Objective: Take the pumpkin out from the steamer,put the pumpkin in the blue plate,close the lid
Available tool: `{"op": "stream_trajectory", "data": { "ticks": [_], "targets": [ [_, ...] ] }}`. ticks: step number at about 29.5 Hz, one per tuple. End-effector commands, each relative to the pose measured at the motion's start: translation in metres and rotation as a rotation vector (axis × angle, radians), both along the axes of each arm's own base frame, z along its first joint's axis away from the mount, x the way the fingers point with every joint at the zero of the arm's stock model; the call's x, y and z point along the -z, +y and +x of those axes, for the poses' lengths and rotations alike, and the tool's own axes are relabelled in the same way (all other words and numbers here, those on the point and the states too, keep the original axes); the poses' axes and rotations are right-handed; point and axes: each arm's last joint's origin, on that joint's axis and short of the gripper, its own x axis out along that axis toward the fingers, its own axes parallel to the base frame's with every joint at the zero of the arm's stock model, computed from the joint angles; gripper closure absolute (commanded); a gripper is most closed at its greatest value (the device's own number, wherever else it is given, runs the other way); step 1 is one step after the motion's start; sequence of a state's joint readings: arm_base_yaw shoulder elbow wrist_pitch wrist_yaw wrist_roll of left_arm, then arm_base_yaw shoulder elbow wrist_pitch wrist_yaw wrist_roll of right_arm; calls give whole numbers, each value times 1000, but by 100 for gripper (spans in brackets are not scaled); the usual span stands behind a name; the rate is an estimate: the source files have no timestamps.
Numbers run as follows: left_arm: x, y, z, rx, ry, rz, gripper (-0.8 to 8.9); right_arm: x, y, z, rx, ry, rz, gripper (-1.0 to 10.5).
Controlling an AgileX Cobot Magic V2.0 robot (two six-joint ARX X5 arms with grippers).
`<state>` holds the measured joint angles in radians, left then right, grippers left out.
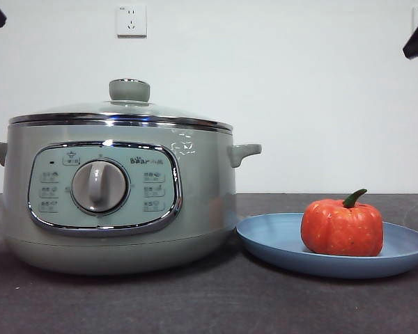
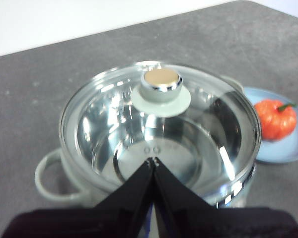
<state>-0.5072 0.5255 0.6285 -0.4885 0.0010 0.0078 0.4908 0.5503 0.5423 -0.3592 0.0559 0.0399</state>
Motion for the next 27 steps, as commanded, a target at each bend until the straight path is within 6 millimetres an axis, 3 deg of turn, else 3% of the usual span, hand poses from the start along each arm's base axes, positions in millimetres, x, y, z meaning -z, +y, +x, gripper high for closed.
{"op": "stream_trajectory", "data": {
  "ticks": [1, 7, 10, 12, 19, 25, 27],
  "targets": [
    [3, 10, -11, -32, 3, 45, 817, 2, 0, 0, 0, 7, -10, 945],
    [1, 34, -38, -118, -130, -33, 817, 5, -1, -2, 0, 38, -26, 945],
    [10, 43, -44, -218, -227, -43, 817, 6, -1, -2, 0, 41, -28, 946],
    [23, 47, -44, -273, -279, -24, 817, 6, -1, -2, 0, 41, -28, 945],
    [105, 56, -15, -429, -268, -8, 817, 6, -1, -2, 1, 49, -33, 945],
    [136, 57, -9, -444, -204, -5, 817, 8, -1, -3, 1, 65, -41, 945],
    [136, 57, -8, -442, -217, -8, 817, 8, -1, -3, 1, 65, -41, 945]
  ]
}}
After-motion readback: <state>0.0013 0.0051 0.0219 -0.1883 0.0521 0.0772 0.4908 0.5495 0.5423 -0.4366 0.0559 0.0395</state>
